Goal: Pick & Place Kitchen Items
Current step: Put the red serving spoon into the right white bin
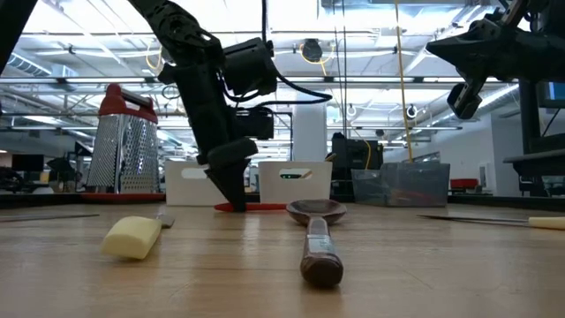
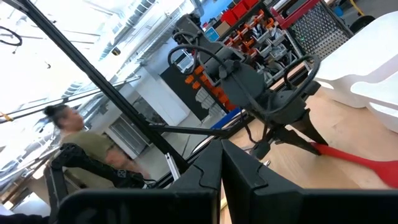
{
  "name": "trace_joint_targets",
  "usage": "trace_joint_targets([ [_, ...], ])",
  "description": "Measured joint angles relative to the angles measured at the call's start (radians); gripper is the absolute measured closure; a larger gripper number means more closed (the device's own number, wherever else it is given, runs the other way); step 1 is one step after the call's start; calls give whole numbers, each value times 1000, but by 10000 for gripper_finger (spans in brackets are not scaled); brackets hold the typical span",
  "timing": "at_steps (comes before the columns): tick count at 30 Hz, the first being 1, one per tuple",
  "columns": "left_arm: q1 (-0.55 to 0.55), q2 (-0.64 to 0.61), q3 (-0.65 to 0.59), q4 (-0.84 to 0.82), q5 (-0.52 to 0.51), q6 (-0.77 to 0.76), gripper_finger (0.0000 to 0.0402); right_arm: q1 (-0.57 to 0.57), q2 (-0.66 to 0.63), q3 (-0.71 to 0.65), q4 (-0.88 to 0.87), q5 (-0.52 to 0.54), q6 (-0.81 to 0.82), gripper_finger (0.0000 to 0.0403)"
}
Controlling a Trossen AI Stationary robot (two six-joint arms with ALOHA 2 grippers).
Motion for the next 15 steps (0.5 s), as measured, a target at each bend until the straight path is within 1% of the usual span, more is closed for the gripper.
trace_joint_targets([
  [15,-16,-17,0,-12,0,49,358,0,0,0,7,0,0,403],
])
